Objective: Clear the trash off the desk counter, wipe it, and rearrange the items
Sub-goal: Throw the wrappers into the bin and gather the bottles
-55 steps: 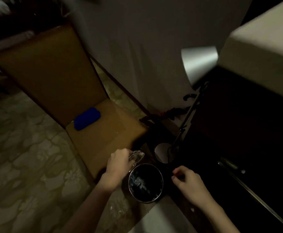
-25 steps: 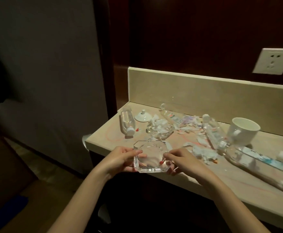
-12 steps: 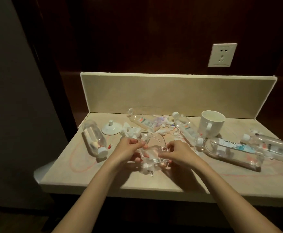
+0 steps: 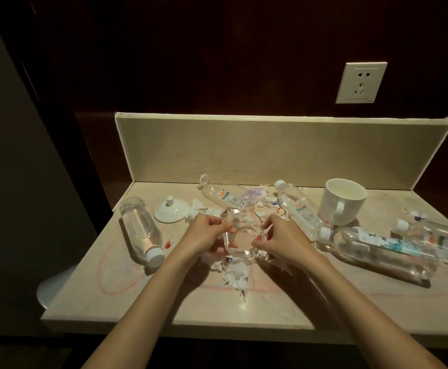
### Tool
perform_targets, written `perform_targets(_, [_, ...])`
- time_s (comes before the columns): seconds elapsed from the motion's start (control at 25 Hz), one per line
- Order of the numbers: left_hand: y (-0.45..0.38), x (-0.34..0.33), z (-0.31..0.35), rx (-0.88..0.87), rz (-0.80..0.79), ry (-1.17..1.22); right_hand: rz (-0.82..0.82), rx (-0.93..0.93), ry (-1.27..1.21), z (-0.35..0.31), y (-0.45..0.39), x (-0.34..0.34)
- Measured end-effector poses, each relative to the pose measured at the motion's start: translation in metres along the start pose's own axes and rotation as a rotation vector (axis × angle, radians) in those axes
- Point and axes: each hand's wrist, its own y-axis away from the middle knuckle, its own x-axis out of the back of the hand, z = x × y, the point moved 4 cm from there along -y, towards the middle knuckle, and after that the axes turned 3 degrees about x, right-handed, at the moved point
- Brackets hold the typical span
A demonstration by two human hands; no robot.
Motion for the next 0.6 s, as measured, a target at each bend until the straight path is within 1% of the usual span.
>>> perform_targets(0.08, [-0.005,0.001,0.004,0.002,0.012,-0.015,0.04,0.058,0.019,-0.001,-0.009,0.003])
perform_targets(0.2, [-0.013,0.002,0.007,-0.003,0.021,-0.01,0.108,0.196,0.178,-0.008,-0.021,0.011])
perform_targets(0.28, [-0.016,0.004,0.008,-0.005,0.037,-0.013,0.109,0.233,0.253,-0.013,-0.027,0.012])
perform_targets(0.36, [-0.019,0.006,0.009,-0.009,0.054,-0.02,0.108,0.257,0.2,-0.013,-0.034,0.013])
perform_targets(0.48, [-0.023,0.014,0.009,-0.007,0.091,0.005,0.184,0.216,-0.03,0.0,-0.042,0.024])
perform_targets(0.52, [-0.024,0.016,0.009,-0.004,0.099,0.013,0.206,0.189,-0.059,0.006,-0.044,0.027])
perform_targets(0.6, [-0.023,0.02,0.008,-0.001,0.097,0.018,0.161,0.137,-0.028,0.018,-0.044,0.026])
